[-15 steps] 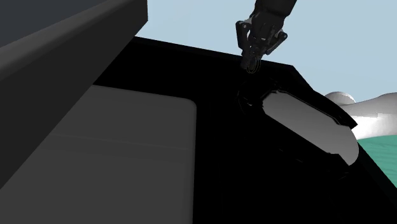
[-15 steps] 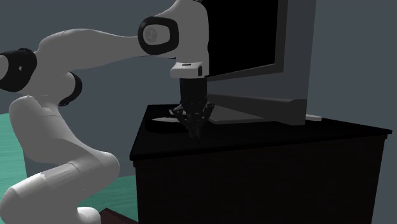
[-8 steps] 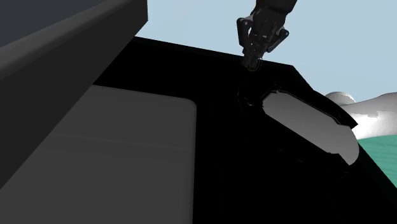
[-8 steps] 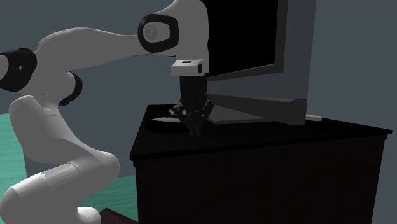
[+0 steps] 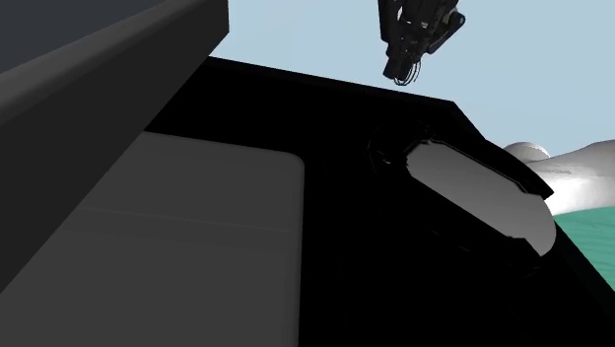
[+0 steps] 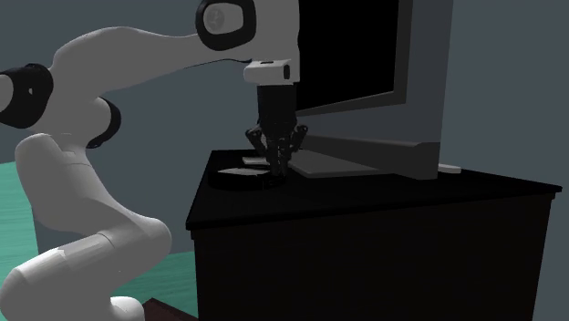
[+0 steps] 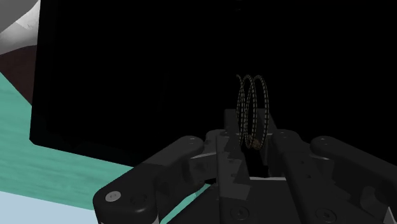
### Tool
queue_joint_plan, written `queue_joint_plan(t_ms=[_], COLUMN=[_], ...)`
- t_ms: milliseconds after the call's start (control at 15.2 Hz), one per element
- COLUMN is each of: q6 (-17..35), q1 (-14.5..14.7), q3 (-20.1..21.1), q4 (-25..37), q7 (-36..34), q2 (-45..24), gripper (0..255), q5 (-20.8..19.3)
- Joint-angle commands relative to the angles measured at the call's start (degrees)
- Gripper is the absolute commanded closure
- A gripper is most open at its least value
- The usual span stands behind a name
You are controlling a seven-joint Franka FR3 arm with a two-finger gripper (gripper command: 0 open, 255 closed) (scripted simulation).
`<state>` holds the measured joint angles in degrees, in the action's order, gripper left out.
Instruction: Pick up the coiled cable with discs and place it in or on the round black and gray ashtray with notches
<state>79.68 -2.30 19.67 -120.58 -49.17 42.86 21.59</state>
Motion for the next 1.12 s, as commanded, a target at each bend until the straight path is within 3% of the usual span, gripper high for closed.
queue_joint_plan(t_ms=[0, 792, 1056], q6=[-1.26, -8.97, -10.2], q1=[-0.13, -0.8, 0.67], q3=[-0.21, -1.0, 1.46], q4=[2.0, 14.94, 13.0], q7=[-0.3, -2.53, -6.78], q2=[-0.75, -5.85, -1.33], gripper=[255, 255, 255], q5=[-0.24, -1.31, 1.8])
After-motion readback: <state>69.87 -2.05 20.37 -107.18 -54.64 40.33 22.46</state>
